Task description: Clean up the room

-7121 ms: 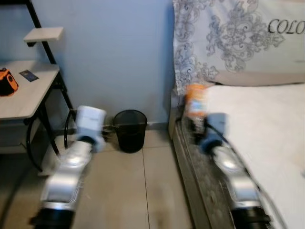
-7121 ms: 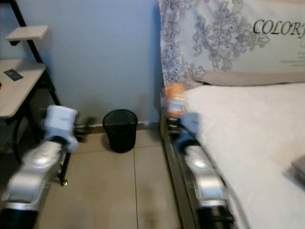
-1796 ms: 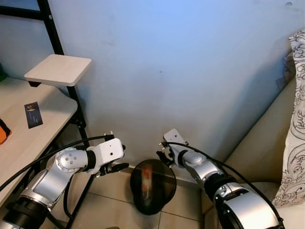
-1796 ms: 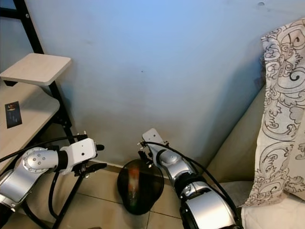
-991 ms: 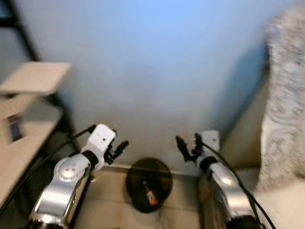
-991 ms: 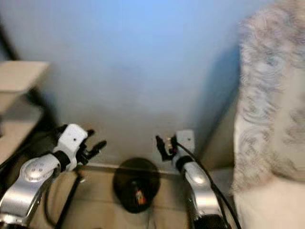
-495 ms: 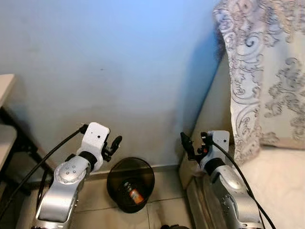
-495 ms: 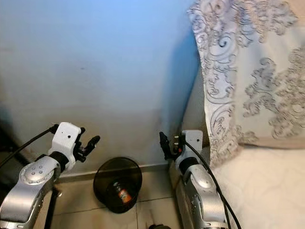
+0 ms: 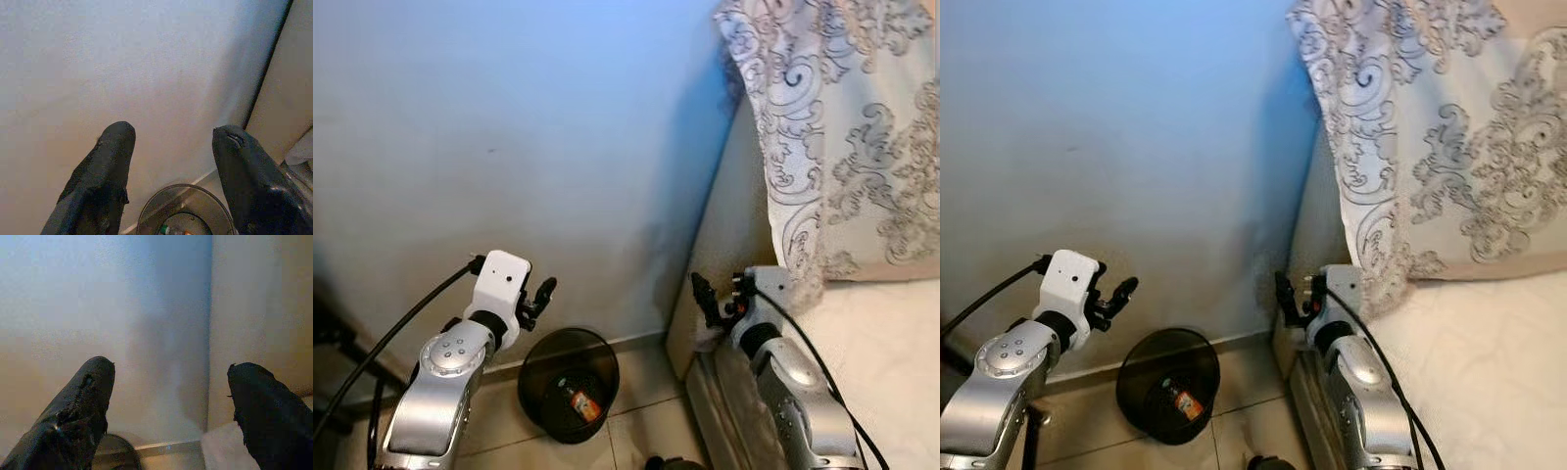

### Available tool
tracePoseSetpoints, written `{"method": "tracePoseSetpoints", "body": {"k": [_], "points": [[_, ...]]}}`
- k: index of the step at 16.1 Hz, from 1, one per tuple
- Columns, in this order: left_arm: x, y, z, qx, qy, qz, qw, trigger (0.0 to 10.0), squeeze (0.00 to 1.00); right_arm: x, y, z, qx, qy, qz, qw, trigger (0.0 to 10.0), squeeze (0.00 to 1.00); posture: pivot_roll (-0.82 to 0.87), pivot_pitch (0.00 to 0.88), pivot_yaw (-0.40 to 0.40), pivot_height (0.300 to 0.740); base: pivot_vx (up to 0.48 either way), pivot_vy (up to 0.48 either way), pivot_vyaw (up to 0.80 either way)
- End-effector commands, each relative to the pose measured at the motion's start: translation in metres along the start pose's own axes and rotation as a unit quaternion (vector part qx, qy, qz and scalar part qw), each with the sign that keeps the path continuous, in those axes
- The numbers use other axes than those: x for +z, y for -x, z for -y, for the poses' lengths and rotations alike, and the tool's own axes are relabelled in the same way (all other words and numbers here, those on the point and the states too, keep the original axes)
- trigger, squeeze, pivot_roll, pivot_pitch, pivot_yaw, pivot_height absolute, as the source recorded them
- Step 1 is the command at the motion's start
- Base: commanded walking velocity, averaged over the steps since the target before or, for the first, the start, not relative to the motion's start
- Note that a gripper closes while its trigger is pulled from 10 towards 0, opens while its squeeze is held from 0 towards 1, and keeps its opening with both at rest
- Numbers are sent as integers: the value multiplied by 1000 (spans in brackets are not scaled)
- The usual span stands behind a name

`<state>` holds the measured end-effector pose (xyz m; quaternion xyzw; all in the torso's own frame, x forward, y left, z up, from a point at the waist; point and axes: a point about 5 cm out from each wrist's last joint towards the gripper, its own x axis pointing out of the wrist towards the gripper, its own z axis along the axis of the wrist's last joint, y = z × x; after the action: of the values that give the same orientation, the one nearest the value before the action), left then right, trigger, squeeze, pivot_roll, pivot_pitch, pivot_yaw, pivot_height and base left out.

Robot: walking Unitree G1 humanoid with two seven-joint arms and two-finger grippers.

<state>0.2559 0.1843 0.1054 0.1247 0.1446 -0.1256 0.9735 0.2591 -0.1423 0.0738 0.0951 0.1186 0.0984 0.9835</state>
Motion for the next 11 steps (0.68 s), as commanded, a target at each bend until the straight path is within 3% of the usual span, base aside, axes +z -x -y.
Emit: {"method": "tracePoseSetpoints", "body": {"k": [1, 4, 5, 6, 8, 11], "points": [[5, 0, -4, 27, -19, 14, 999, 10000, 0, 3, 3, 2, -5, -2, 9, 1000, 10000, 0, 7, 0, -2, 740, 0, 0, -800], [9, -2, -17, 135, -11, 55, 989, 10000, 0, 2, 5, -2, -6, 1, 7, 1000, 10000, 0, 7, 0, -2, 740, 0, 0, -796], [-1, -1, -12, 88, 39, 13, 995, 10000, 0, -1, 6, -2, -8, 3, 5, 1000, 10000, 0, 11, 0, -8, 740, 0, 0, -800], [-2, 0, -13, 92, 57, 15, 994, 10000, 0, -1, 6, -1, -9, 4, 4, 1000, 10000, 0, 14, 0, -10, 740, 0, 0, -800], [0, 2, -4, 46, 71, 29, 996, 10000, 0, -2, 6, -1, -12, -3, 2, 1000, 10000, 0, 19, 0, -14, 740, 0, 0, -800], [0, 0, -11, 82, 117, 40, 989, 10000, 0, -1, 6, 0, -14, 3, 2, 1000, 10000, 0, 6, 0, -8, 740, 0, 0, -800]]}}
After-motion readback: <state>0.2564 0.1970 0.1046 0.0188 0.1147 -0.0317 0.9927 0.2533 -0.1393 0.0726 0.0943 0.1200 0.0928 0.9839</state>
